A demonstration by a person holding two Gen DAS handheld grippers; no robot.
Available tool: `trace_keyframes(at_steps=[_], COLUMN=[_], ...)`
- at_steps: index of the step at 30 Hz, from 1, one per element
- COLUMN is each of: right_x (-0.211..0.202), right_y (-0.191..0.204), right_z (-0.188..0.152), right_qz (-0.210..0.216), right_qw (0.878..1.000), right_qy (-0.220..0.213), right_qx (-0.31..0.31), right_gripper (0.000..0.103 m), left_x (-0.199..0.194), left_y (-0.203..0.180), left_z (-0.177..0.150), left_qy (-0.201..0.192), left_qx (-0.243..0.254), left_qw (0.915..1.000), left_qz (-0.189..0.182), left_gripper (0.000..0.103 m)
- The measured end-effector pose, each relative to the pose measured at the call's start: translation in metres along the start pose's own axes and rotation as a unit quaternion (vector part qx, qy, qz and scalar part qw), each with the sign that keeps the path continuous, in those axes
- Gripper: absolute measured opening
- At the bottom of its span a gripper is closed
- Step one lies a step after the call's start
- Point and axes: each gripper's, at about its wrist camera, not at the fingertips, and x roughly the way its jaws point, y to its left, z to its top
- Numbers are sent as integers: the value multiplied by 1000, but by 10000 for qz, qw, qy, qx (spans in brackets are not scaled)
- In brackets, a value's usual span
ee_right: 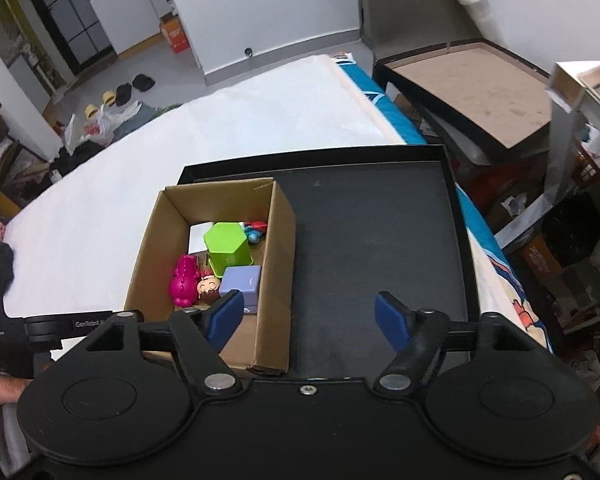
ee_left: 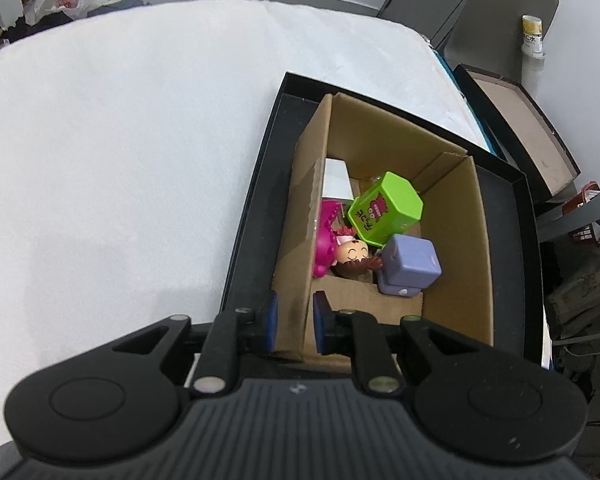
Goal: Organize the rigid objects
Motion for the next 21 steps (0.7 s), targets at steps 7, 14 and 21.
trace_keyframes(at_steps=[7, 14, 21], right_x=[-17, -38, -66], right_y=[-3, 0, -17], right_z=[-11, -27, -42], right_qz=[-24, -148, 25], right_qw=[9998, 9989, 9956], right_qy=[-192, -446, -670], right_qx=[-4, -27, 652], right_gripper=[95, 103, 103], left_x=[-38, -81, -122], left_y=[-10, -21, -27], left_z=[-6, -17, -35], left_qy=[-225, -563, -862], left_qx=[181, 476, 619], left_qw=[9995, 9964, 9927], left_qz=[-125, -417, -576], left_gripper=[21, 46, 75])
